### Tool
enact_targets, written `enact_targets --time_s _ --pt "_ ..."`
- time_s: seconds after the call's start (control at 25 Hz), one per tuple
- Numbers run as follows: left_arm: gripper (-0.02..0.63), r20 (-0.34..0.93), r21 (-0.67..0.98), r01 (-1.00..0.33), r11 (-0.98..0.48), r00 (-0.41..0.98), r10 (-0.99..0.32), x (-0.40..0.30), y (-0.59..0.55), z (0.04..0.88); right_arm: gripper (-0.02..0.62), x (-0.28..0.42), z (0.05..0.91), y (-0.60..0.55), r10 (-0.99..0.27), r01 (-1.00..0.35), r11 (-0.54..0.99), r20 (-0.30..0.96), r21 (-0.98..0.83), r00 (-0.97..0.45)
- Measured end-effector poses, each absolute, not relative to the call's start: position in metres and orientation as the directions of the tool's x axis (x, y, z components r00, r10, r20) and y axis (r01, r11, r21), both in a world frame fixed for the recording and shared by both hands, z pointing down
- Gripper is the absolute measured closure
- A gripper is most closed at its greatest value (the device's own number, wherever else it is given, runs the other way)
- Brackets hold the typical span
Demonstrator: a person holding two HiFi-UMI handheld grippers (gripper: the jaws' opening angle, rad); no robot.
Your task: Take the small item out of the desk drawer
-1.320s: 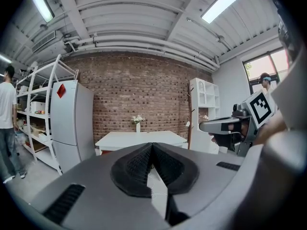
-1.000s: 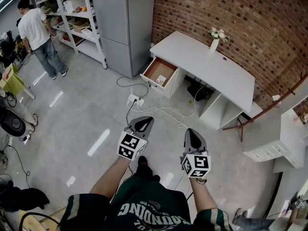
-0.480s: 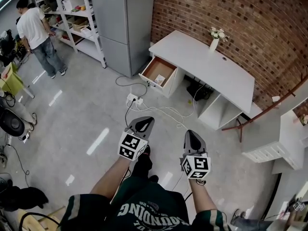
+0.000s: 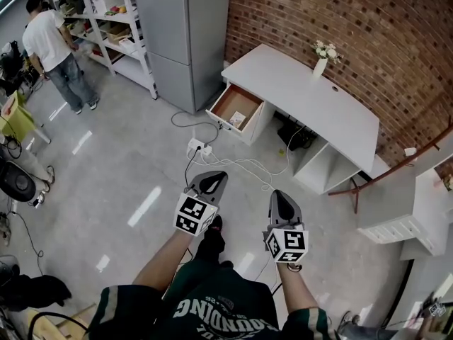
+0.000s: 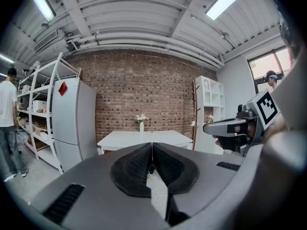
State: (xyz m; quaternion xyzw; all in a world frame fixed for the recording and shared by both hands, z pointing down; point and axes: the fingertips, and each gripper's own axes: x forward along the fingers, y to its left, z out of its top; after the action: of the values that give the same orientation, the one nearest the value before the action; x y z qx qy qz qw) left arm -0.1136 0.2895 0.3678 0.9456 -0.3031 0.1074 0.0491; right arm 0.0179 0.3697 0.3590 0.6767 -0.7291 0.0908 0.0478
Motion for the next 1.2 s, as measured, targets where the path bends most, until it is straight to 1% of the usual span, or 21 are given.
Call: enact_targets --time_s 0.36,0.72,1.2 --pt "0.589 0.243 0.047 -0.575 -0.817 0.8 -0.549 -0.096 0.242 0.381 0.572 0.03 0.369 0.321 -0.975 -0.996 0.065 0.209 -0.066 -0.077" --pt "0.589 0.28 0.068 -0.575 -0.815 0.795 -0.538 -0.077 0.166 0.402 0.572 0.044 0.39 0.24 -0.963 -0.993 0.077 0.253 -0.085 -0.096" --pt "0.589 0.278 0.065 -0.565 -0.822 0.802 -0.529 -0.062 0.073 0.4 0.572 0.049 0.389 0.148 -0.962 -0.993 0.084 0.255 -0.077 -0.101"
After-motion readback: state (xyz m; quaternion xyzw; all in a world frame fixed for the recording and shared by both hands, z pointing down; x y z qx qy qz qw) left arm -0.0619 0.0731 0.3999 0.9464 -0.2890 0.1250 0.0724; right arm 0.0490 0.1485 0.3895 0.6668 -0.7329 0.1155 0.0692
